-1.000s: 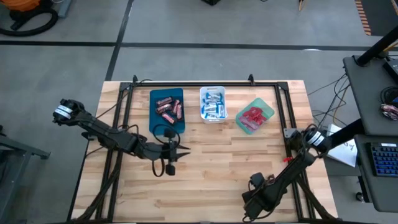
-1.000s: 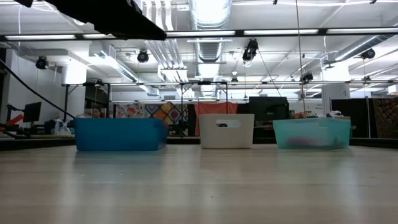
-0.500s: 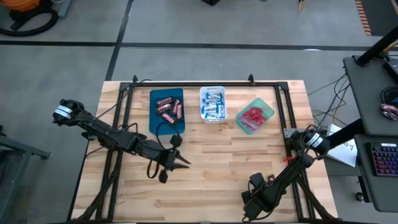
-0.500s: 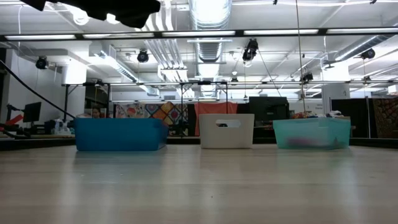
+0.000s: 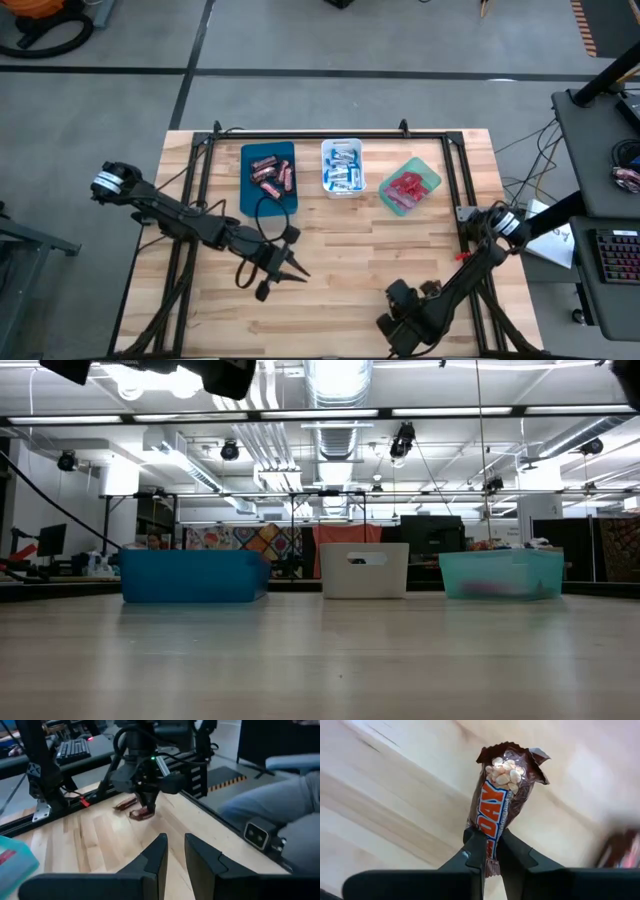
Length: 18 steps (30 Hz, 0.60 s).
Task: Sort candy
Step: Put the brown chocolate into the blue bin
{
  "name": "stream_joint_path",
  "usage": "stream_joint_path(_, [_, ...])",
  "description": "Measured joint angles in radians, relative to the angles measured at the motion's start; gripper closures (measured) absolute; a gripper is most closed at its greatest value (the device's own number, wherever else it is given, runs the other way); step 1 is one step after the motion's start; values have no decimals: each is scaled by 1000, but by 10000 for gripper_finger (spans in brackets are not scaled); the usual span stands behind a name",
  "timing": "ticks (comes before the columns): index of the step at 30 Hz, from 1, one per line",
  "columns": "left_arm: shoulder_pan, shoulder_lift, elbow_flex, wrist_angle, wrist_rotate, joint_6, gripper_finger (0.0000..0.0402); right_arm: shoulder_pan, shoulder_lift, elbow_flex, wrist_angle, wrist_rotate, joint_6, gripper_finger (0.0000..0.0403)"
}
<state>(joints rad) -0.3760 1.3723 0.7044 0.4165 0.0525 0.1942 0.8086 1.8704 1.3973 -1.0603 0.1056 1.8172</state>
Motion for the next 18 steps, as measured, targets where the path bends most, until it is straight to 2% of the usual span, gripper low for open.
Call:
stream_joint_path(6, [0,78,0,122,-2,-91,352,-36,-2,30,2,181,-276,370])
stream_joint_path(12, [0,121,0,179,-35,-255,346,-65,-2,32,7,449,-589,370])
stream_joint_path(18, [0,154,0,183,-173,-388,324,-93,-2,32,93,712,-943,370])
